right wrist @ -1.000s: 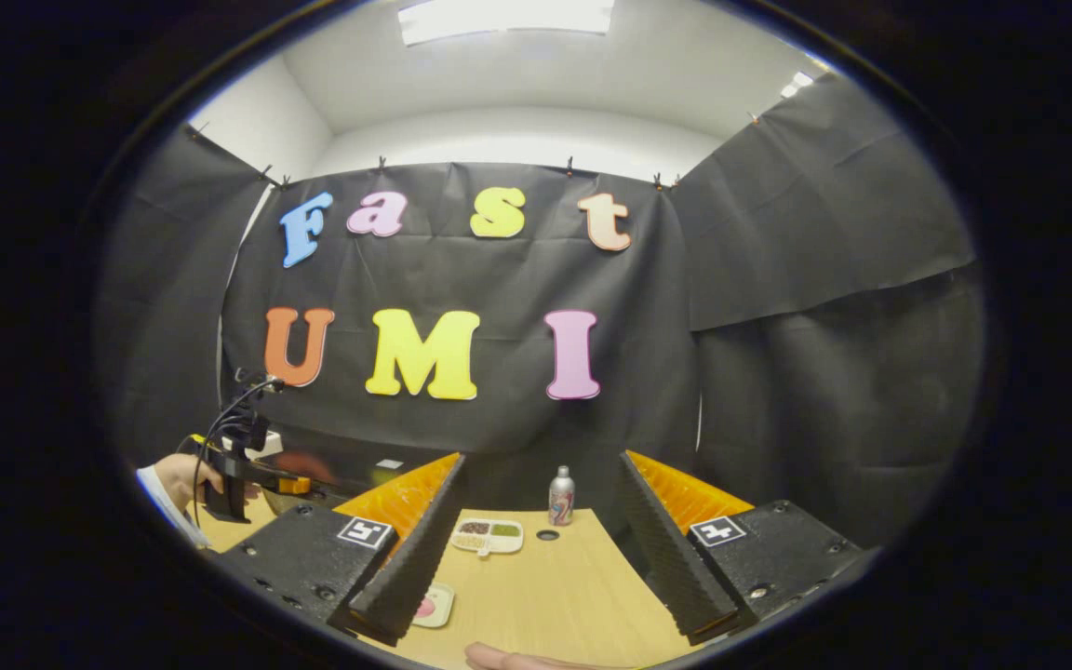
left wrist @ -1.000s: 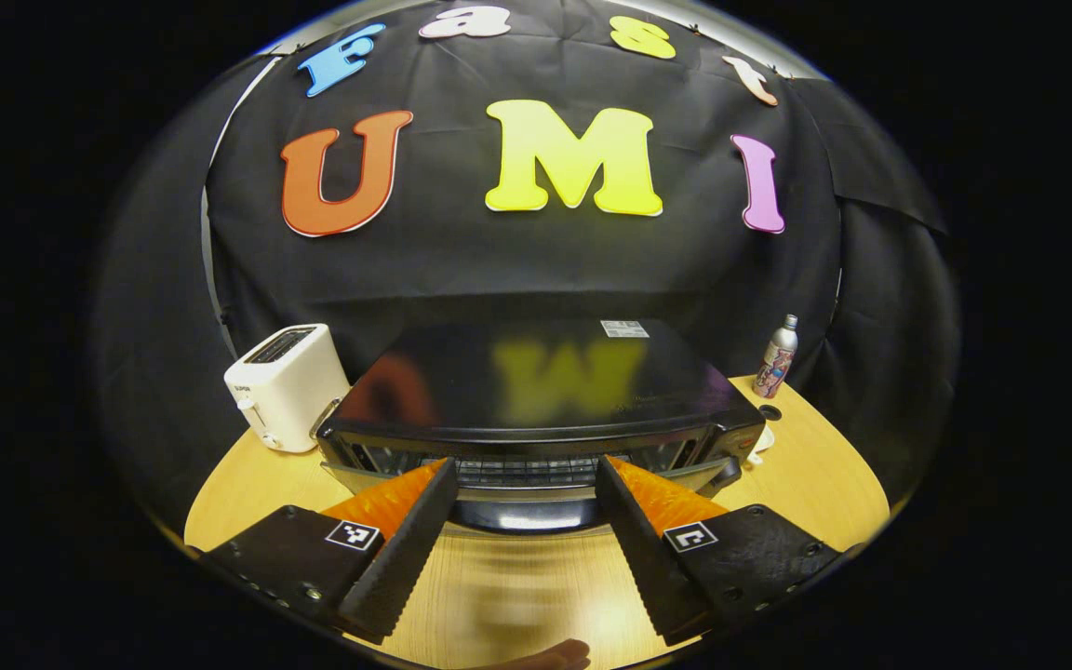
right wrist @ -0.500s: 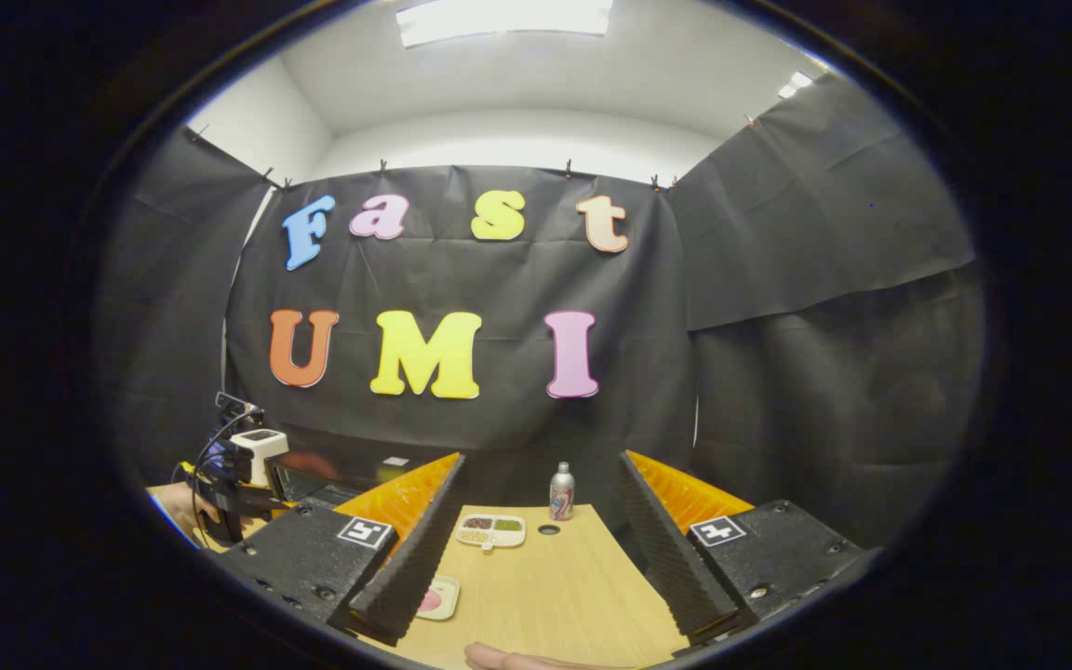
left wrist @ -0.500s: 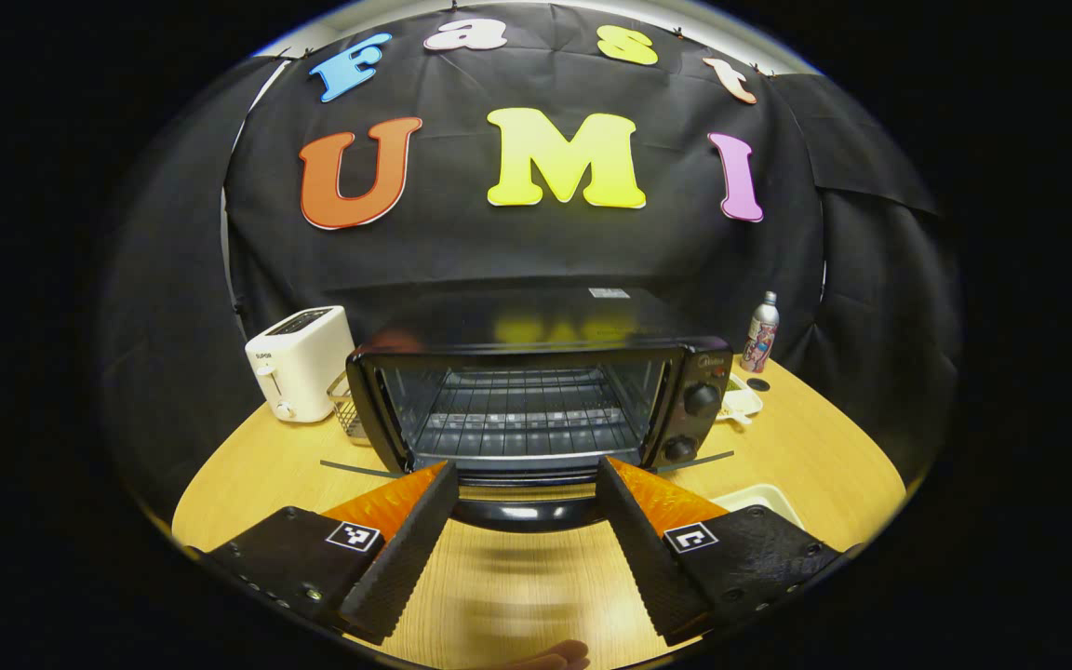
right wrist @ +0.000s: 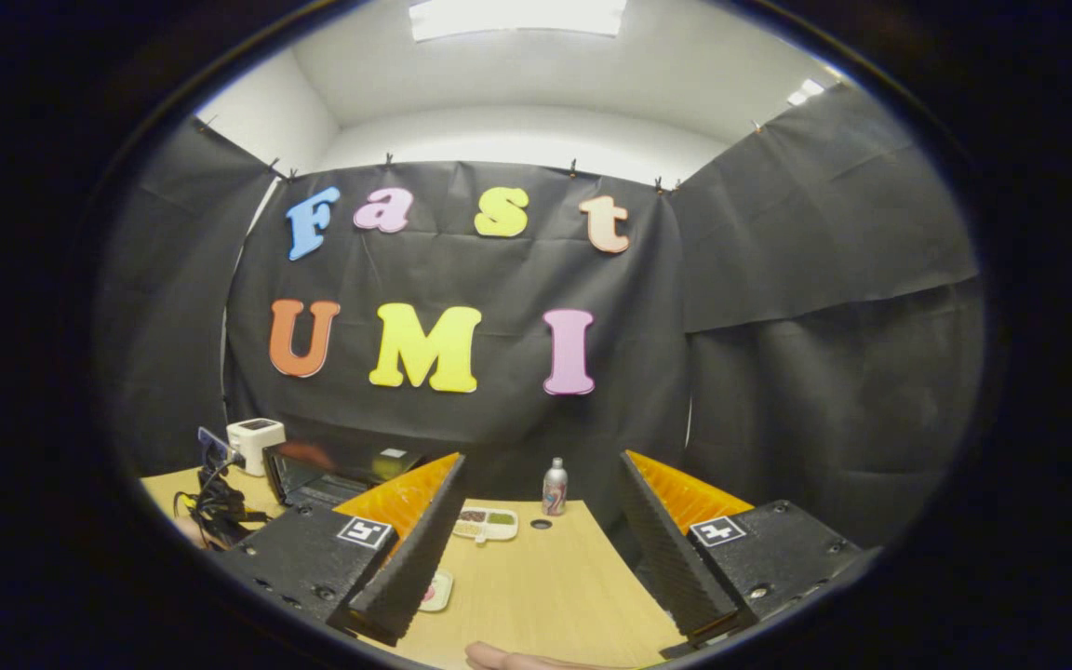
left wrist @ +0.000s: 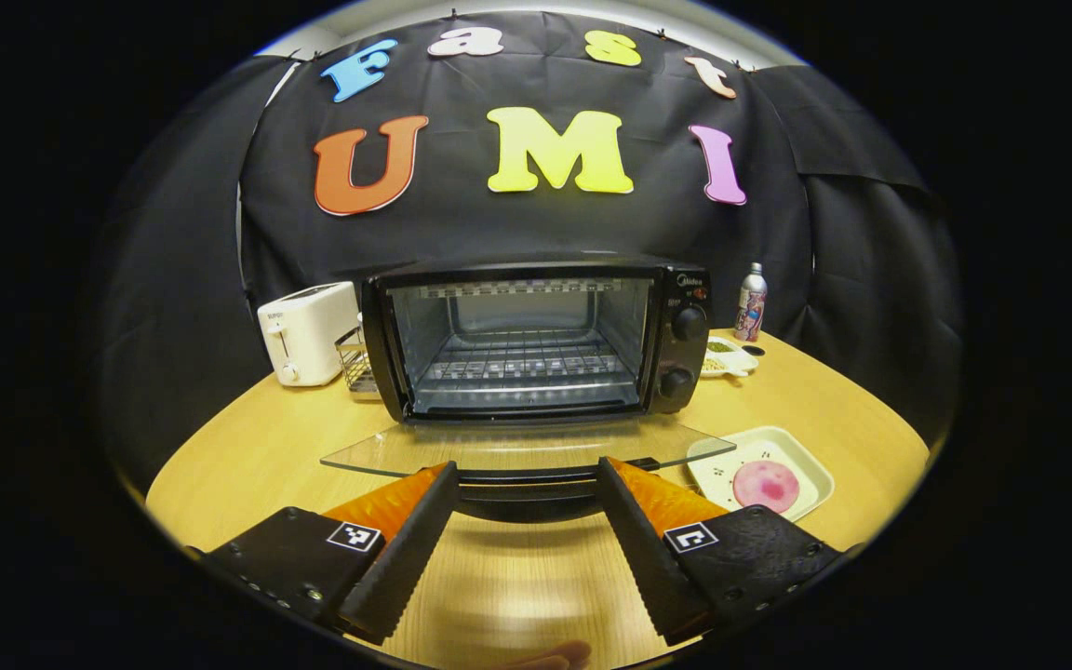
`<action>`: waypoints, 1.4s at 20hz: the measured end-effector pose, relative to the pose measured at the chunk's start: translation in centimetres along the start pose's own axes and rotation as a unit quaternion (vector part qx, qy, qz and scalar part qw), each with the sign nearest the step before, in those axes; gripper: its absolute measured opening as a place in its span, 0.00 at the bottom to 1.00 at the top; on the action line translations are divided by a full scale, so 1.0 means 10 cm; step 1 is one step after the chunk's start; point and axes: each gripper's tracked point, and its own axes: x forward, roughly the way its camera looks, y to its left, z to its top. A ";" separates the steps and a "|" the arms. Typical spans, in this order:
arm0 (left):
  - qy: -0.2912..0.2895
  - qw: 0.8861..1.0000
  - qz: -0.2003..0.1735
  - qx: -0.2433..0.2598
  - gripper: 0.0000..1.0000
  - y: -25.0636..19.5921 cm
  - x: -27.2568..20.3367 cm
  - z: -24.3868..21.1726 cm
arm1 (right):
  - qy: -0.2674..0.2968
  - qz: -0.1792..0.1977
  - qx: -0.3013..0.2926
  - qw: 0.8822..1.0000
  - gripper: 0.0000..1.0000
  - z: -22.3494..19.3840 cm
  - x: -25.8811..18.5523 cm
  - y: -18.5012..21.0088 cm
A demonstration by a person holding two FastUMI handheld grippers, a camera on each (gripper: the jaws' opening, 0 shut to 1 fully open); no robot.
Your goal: Open the electric oven with the left hand, put the food in, and close the electric oven.
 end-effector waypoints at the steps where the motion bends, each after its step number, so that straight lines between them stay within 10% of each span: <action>1: 0.000 1.000 0.000 0.000 0.95 0.00 0.00 -0.04 | 0.001 -0.001 -0.001 1.000 0.98 0.00 0.00 0.00; 14: 0.059 0.998 0.010 -0.014 0.94 0.10 -0.03 -0.58 | 0.065 -0.006 -0.030 0.997 0.98 -0.27 0.31 0.05; 22: -0.059 0.996 0.052 -0.047 0.93 0.42 -0.72 0.24 | 0.162 0.025 -0.032 0.986 0.99 -0.84 0.78 0.32; 28: -0.136 0.987 0.086 -0.024 0.96 0.59 -1.36 0.84 | 0.287 0.080 -0.015 0.954 1.00 -1.62 1.08 0.69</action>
